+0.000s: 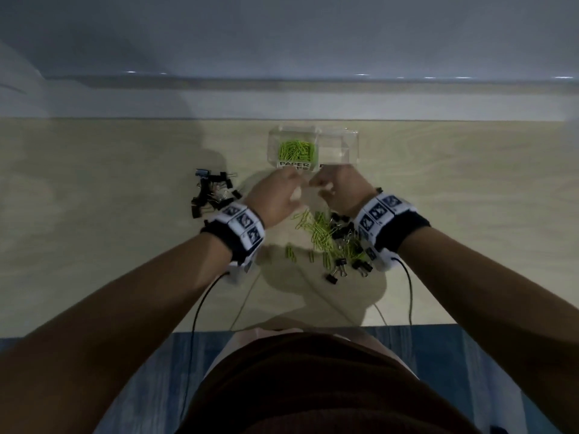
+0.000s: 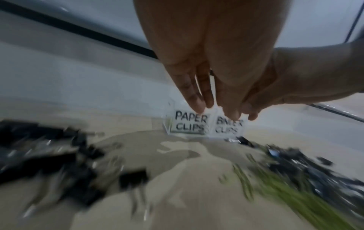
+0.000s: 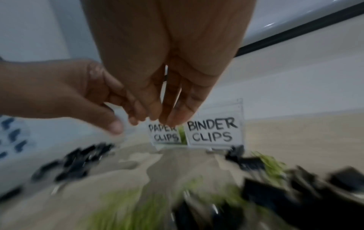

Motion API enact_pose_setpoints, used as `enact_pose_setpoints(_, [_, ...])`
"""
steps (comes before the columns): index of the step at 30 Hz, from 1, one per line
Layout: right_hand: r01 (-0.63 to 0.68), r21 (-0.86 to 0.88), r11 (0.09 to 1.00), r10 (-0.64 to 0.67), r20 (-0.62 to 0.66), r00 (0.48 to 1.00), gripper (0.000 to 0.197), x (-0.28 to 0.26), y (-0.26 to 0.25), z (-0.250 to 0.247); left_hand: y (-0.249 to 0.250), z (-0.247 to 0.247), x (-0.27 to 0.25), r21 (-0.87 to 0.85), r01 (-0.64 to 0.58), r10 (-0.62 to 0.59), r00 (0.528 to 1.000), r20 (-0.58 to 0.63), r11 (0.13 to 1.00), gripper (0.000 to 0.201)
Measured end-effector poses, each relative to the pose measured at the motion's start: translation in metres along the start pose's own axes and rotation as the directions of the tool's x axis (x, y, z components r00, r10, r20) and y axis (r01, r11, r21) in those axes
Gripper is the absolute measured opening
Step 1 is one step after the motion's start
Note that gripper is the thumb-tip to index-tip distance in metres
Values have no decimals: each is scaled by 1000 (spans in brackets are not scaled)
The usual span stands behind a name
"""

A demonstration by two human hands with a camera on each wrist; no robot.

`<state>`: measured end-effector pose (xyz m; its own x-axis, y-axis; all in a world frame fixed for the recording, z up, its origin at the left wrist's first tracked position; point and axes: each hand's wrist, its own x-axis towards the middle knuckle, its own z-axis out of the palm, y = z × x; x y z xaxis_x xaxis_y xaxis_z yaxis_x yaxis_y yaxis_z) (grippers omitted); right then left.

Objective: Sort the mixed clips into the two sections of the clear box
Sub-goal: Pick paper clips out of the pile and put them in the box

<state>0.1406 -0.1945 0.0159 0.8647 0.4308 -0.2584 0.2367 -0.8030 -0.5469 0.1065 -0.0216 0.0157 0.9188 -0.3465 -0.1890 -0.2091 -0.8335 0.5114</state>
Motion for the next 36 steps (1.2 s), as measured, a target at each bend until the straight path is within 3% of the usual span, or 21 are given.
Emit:
enact_pose_setpoints(1, [-8, -71, 997, 17, 137, 990, 34, -11, 3, 5, -2, 10, -14, 10, -18, 16, 992, 124, 1000, 50])
enact_pose_setpoints(3, [109, -282, 953, -12, 324, 946, 55, -25, 8, 13, -12, 28, -36, 83, -61, 34, 956, 292, 995, 68])
enact_pose_setpoints(6, [200, -422, 884, -10, 411, 912, 78, -33, 10, 19, -29, 44, -52, 141, -101, 52, 949, 311, 985, 72])
enact_pose_setpoints(10, [196, -435, 879, -18, 381, 925, 78, -36, 6, 31, -31, 55, -50, -15, -17, 20, 970, 243, 1000, 67])
enact_pose_setpoints(14, [113, -253, 961, -37, 284, 958, 62, -39, 4, 46, -12, 65, -38, -127, 86, -66, 986, 156, 988, 67])
enact_pose_setpoints(17, [36, -127, 991, -16, 151, 988, 49, -41, 9, 56, -2, 73, -34, -113, 98, -86, 991, 101, 989, 63])
enact_pose_setpoints(20, [27, -77, 997, -22, 63, 998, 34, -46, 11, 61, 0, 78, -33, -111, 84, -77, 995, 66, 990, 45])
enact_pose_setpoints(23, [45, -79, 996, -41, 48, 998, 17, -49, 11, 62, 1, 75, -31, -52, 42, -38, 997, 65, 998, 26])
enact_pose_setpoints(27, [55, -77, 996, -49, 78, 996, 5, -50, 13, 58, -3, 68, -29, 72, -7, -3, 991, 132, 997, 24])
enact_pose_setpoints(31, [-111, 42, 993, 108, 55, 993, 10, -45, 17, 46, -13, 57, -28, 93, -18, 2, 985, 171, 996, 23])
enact_pose_setpoints(36, [-272, 388, 880, 294, 4, 956, 8, -32, 19, 28, -17, 33, -26, -160, 97, -86, 993, 76, 982, 17])
